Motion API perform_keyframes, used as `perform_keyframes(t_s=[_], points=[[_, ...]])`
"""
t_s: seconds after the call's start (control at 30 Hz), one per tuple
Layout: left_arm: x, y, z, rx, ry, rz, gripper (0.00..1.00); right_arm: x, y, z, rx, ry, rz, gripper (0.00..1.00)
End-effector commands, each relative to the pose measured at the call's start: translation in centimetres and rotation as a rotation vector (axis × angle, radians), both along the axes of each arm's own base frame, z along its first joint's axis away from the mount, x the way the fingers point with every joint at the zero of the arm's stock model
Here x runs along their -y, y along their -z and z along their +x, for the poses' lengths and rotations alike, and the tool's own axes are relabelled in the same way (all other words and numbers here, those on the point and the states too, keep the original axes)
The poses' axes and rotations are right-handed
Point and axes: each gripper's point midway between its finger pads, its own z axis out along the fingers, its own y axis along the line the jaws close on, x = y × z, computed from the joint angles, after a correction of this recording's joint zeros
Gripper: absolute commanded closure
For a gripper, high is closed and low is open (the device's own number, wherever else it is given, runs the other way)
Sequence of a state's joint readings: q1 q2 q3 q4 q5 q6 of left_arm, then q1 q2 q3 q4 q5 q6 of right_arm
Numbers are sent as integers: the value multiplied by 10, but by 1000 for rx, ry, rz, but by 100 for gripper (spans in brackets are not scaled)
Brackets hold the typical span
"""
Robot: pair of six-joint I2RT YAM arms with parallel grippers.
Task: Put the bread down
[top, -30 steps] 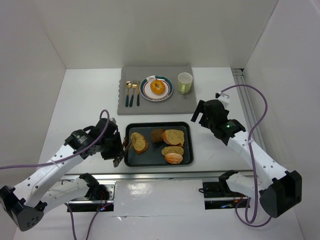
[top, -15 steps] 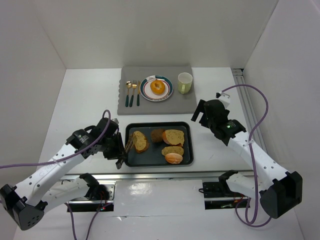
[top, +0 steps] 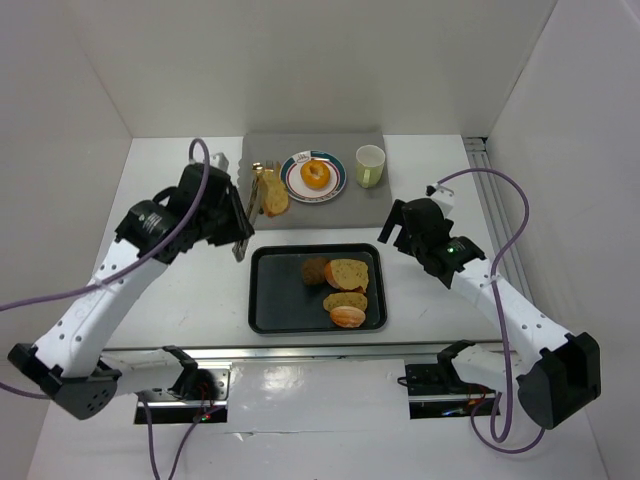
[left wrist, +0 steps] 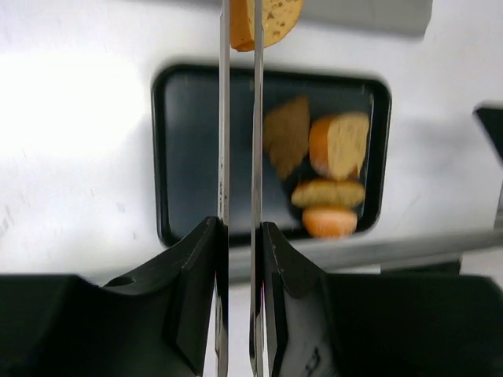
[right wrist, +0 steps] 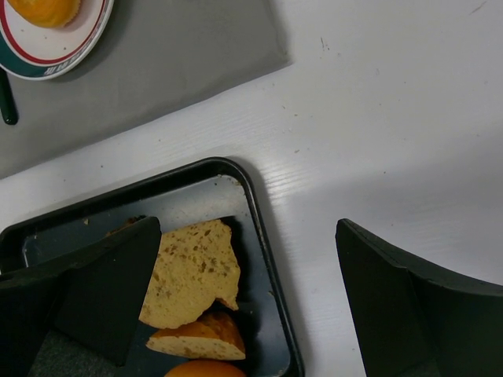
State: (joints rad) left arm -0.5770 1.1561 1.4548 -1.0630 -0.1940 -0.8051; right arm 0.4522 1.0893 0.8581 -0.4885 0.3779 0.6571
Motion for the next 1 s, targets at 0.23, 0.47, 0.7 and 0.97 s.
perform_keyframes(t_s=[0.23,0.47,0.7,0.97], points=[[20,-39,166,247,29,-176,100,0,-16,5,59,27,16,1],[31,15,218,125,53,-244,100,3,-17,2,55,39,15,1],[28,55,228,38,42,-254,100,3,-14,3,40,39,7,1],[25,74,225,11,26,-236,100,-1,-17,6,46,32,16,1]])
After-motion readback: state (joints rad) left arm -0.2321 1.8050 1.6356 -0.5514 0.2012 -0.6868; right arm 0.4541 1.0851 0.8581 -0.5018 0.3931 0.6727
